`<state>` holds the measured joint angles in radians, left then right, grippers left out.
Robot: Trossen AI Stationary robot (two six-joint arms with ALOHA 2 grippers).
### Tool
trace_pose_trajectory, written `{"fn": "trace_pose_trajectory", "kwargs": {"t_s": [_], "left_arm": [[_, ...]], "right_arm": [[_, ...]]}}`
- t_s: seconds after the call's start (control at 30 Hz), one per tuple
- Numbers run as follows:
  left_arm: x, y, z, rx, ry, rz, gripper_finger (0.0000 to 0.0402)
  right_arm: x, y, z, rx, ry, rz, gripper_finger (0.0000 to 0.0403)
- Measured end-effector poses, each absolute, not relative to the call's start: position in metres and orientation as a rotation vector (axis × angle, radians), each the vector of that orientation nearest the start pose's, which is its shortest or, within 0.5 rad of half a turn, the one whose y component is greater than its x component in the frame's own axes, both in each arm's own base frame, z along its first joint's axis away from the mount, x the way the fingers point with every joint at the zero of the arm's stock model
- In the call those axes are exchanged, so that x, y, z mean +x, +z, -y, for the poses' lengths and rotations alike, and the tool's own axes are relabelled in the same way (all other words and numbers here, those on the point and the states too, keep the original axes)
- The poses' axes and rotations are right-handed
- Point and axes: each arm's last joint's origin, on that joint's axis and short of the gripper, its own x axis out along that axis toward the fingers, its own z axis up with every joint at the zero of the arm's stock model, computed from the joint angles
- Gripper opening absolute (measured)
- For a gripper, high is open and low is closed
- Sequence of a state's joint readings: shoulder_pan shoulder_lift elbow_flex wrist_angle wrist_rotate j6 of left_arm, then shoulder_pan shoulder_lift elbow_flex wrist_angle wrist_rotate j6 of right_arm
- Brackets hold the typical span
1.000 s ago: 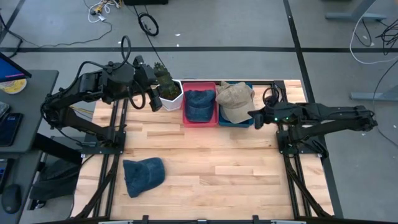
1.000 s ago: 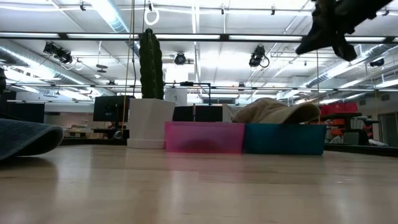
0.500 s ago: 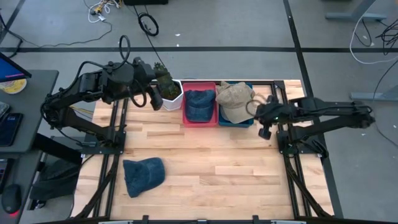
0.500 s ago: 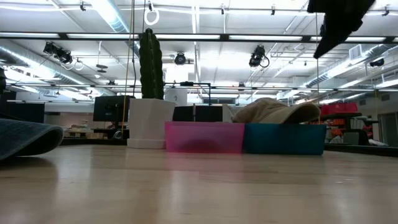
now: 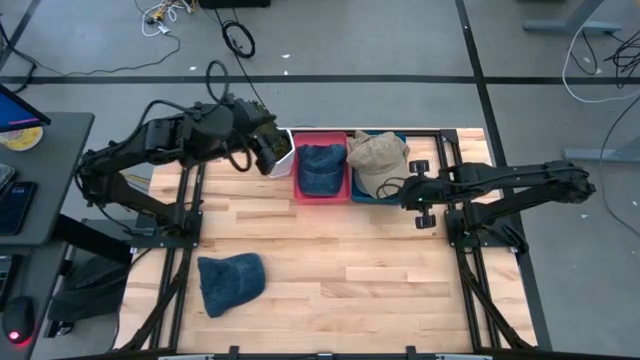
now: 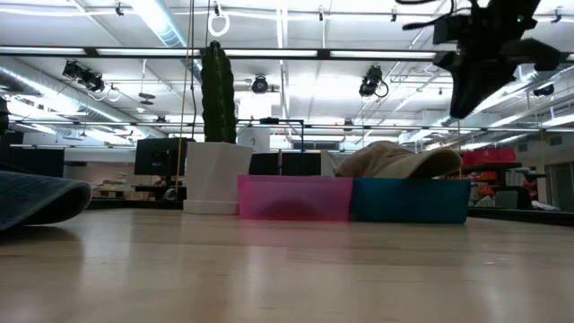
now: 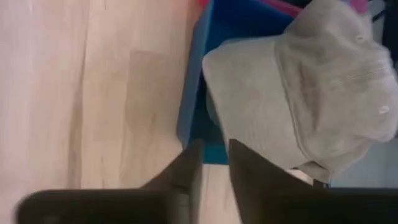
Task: Pick & Place hat
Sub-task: Put the brown cap into the blue bin
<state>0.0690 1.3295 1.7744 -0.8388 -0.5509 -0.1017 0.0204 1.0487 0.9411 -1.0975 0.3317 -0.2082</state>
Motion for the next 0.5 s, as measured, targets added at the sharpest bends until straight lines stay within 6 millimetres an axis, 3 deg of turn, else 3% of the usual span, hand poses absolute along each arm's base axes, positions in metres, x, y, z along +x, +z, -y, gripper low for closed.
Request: {"fn": "trace_pose_trajectory", "kwargs": {"t_s": [0.3,0.5], "left_arm": [[0.267,0.465,-0.034,0.024,0.628,-0.435,0.0190],[0.273,0.460,-0.034,0.026,0.628,-0.454,0.0190]], "right_arm": [[0.180,0.261,0.011,-0.642,-0.208,-1.275,0.0245],[0.184,0.241,0.012,-0.745,-0.198,-1.270,0.0313]]}}
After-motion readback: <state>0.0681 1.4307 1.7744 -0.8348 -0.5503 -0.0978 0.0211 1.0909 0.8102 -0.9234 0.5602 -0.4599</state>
